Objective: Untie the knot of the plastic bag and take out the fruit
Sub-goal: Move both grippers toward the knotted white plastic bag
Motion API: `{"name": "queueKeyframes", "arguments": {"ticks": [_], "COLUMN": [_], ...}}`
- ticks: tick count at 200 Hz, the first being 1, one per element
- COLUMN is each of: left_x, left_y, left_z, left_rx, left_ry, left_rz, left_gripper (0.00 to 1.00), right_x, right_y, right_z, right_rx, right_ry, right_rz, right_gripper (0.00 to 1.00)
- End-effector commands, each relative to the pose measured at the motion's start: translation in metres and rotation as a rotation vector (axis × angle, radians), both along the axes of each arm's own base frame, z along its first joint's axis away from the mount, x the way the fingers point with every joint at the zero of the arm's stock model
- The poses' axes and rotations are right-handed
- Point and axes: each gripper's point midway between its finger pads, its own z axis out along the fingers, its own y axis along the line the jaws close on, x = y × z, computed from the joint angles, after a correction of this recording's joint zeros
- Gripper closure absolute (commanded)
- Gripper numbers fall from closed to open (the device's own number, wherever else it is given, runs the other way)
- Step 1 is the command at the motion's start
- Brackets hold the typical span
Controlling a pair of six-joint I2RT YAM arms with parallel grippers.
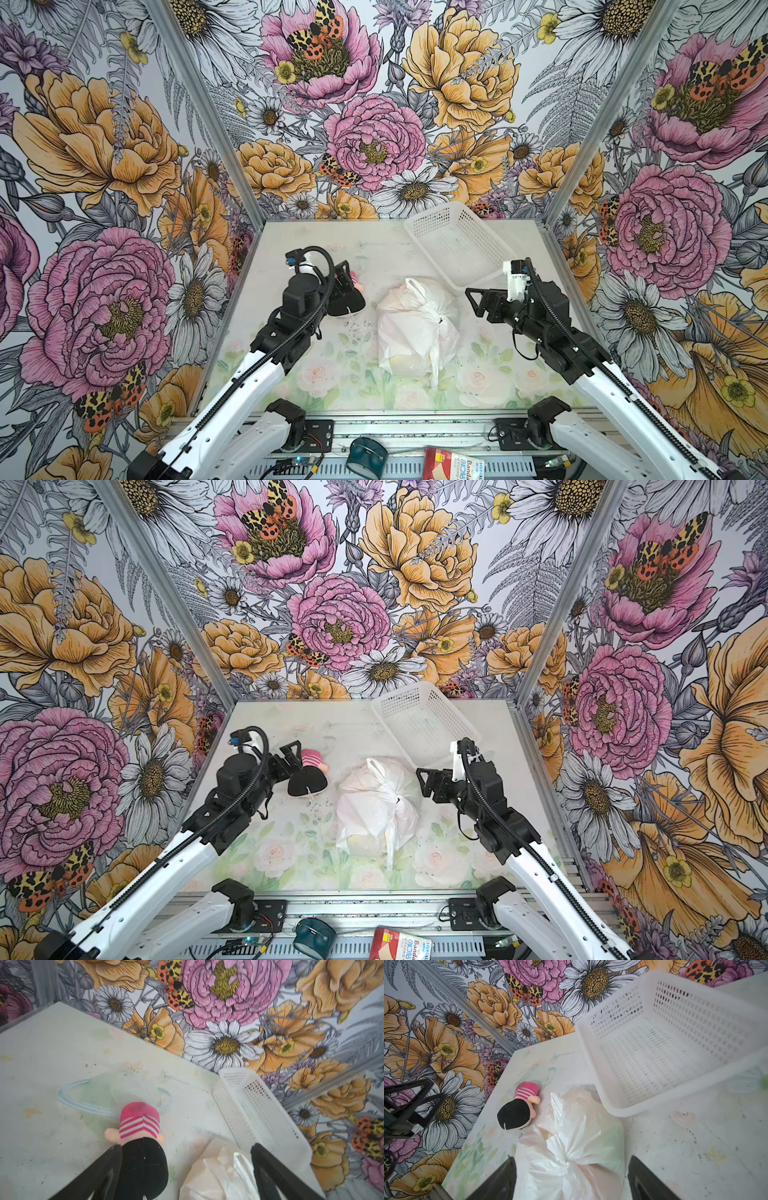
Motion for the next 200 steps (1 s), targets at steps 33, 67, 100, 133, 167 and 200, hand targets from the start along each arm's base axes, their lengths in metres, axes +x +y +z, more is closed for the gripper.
{"name": "queueKeyframes", "arguments": {"ticks": [33, 67, 100, 133, 167, 200], "left_x": [0.006, 0.002, 0.001, 0.002, -0.006, -0.039], "left_y": [-0.022, -0.029, -0.045, -0.068, -0.102, -0.133], "left_z": [-0.003, 0.001, 0.004, -0.002, -0.003, -0.014], "left_rx": [0.1, 0.114, 0.091, 0.091, 0.095, 0.083], "left_ry": [0.02, 0.0, -0.012, -0.004, 0.009, 0.09], "left_rz": [-0.049, -0.077, -0.155, -0.237, -0.344, -0.421], "left_gripper": [0.05, 0.06, 0.08, 0.08, 0.1, 0.11], "right_x": [-0.02, -0.011, -0.016, -0.014, -0.01, -0.001], "right_y": [0.012, -0.007, -0.007, 0.02, 0.044, 0.048], "right_z": [0.018, 0.008, -0.003, -0.026, -0.051, -0.067], "right_rx": [-0.058, -0.173, -0.179, -0.133, -0.171, -0.211], "right_ry": [0.066, -0.009, -0.034, 0.02, 0.088, 0.115], "right_rz": [0.069, 0.004, 0.029, 0.133, 0.196, 0.188], "right_gripper": [0.26, 0.27, 0.28, 0.32, 0.36, 0.37]}}
